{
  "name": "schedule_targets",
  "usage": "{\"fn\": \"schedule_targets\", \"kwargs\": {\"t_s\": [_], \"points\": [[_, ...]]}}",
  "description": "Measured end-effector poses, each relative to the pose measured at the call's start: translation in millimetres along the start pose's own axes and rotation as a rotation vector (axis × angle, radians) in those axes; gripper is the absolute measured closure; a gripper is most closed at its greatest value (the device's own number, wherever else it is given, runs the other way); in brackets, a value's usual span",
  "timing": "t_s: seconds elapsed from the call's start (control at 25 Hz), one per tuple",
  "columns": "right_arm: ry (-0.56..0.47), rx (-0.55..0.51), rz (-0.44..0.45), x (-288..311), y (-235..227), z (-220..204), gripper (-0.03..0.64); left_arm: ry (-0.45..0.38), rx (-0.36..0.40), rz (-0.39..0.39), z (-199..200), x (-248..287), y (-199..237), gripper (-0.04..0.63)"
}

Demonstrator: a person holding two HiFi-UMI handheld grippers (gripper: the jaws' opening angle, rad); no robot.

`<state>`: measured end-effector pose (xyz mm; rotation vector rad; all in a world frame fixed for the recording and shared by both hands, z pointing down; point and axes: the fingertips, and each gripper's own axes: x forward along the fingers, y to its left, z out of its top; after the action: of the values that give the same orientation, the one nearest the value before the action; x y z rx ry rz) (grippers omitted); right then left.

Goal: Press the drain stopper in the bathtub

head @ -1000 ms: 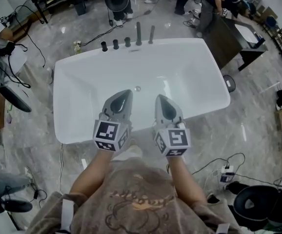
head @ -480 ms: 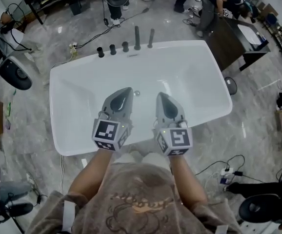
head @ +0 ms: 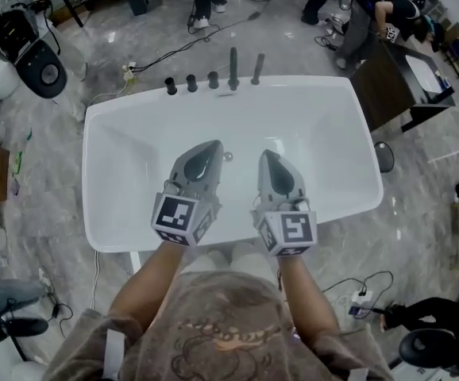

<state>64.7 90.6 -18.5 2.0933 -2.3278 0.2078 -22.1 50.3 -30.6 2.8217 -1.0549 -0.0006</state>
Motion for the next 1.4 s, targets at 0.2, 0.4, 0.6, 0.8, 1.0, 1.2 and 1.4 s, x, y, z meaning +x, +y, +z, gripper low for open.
{"fn": "schedule_targets", "kwargs": {"t_s": [0.2,0.4,0.6,0.8,1.0,1.2,1.4], "points": [[0.012,0.0,0.061,27,-11,-2,0.617,-0.002,-0.005,0.046,-3,23,15,0.595],[0.007,0.018,0.118,54,-24,-9,0.617,-0.002,-0.011,0.077,-10,45,26,0.595],[0.007,0.011,0.167,79,-33,-20,0.617,-0.019,-0.01,0.113,-16,67,38,0.595],[-0.006,-0.008,0.212,106,-33,-35,0.617,-0.033,-0.005,0.129,-32,83,58,0.595],[0.001,-0.028,0.233,126,-35,-64,0.617,-0.026,-0.009,0.157,-65,90,78,0.595],[0.011,-0.009,0.223,145,-39,-99,0.617,-0.021,-0.019,0.186,-100,100,100,0.595],[0.02,-0.002,0.221,168,-43,-135,0.617,-0.015,0.003,0.199,-131,113,121,0.595]]}}
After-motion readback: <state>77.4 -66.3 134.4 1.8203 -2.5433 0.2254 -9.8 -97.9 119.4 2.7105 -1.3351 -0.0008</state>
